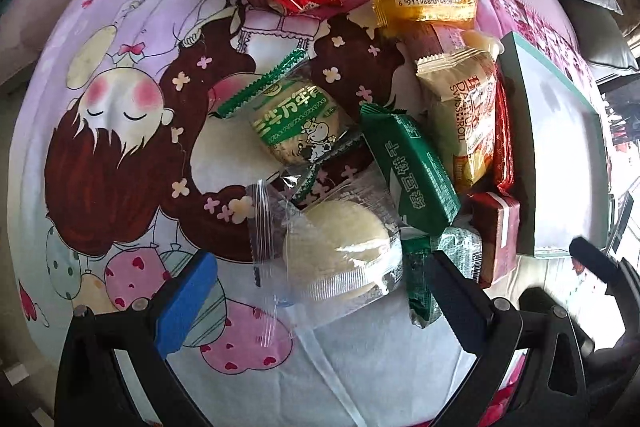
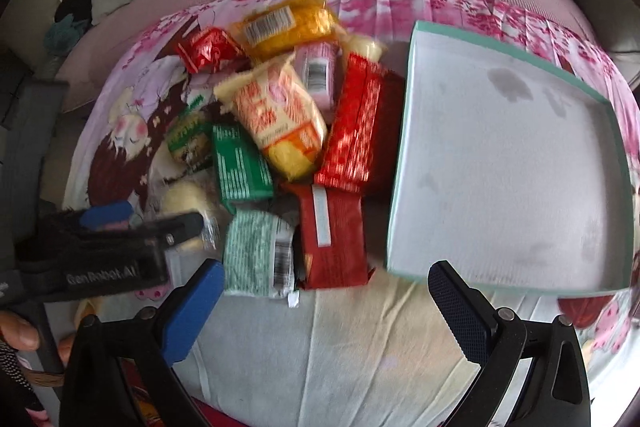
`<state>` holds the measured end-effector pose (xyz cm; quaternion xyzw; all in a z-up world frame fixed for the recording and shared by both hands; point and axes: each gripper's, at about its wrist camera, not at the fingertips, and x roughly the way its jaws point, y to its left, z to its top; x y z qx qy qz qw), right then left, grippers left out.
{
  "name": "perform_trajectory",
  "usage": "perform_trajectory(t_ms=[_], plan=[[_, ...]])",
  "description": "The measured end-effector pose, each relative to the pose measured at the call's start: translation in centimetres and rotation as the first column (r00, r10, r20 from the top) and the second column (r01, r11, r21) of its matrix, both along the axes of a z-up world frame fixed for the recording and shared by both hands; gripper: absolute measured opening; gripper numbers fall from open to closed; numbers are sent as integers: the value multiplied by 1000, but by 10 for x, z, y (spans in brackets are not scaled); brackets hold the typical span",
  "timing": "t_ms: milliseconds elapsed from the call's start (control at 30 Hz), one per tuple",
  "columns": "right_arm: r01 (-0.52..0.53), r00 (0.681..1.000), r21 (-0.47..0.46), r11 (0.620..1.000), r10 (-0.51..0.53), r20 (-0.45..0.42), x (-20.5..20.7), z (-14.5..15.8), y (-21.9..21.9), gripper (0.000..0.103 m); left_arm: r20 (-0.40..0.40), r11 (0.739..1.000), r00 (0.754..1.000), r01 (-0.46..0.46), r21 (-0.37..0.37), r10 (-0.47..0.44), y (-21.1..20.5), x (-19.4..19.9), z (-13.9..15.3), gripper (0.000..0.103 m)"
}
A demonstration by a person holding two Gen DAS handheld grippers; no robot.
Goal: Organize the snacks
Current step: 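Grasp the clear-bagged round bun with left tool while right tool grasps red packet, then carry bun with left tool while right tool carries red packet, release both into tray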
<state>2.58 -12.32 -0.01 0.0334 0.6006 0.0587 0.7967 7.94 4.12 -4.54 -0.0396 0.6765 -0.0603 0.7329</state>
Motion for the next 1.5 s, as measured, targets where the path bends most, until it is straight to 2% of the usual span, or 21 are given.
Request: perform_trajectory(t_ms=[200, 400, 533, 567, 667, 833, 933, 1133, 1267, 1500], plan=[[-17, 993, 45, 999, 22, -117, 25, -5, -2, 76, -58, 998, 997, 59, 23, -57, -12, 19, 1, 103], [-55, 978, 44, 998, 63, -200, 31, -21, 7, 61, -76, 991, 993, 98, 86, -92, -26, 23, -3, 99], [-97, 974, -30, 995, 89, -208, 34, -31, 15, 60, -110, 995, 992, 73, 65, -66, -21, 25, -14, 95], [-96, 974, -38, 995, 86, -211, 35, -34, 15, 57, -114, 996, 991, 71, 60, -64, -20, 24, -17, 93], [-85, 971, -34, 996, 75, -228, 36, -47, 14, 52, -122, 996, 991, 69, 51, -63, -16, 20, -27, 84], [-98, 974, -42, 994, 87, -211, 38, -51, 19, 49, -121, 997, 991, 66, 37, -61, -16, 22, -40, 79], [-94, 975, -40, 995, 84, -204, 41, -52, 20, 49, -118, 998, 992, 53, 31, -49, -19, 22, -38, 74], [-96, 978, -46, 994, 85, -190, 45, -50, 18, 48, -107, 999, 994, 40, 32, -37, -29, 17, -34, 71], [-72, 977, -46, 996, 61, -203, 52, -53, 17, 43, -105, 999, 994, 24, 23, -22, -23, 15, -31, 70], [-119, 977, -111, 987, 96, -193, 52, -56, 24, 42, -117, 1000, 993, -12, 7, 12, -14, 14, -41, 70]])
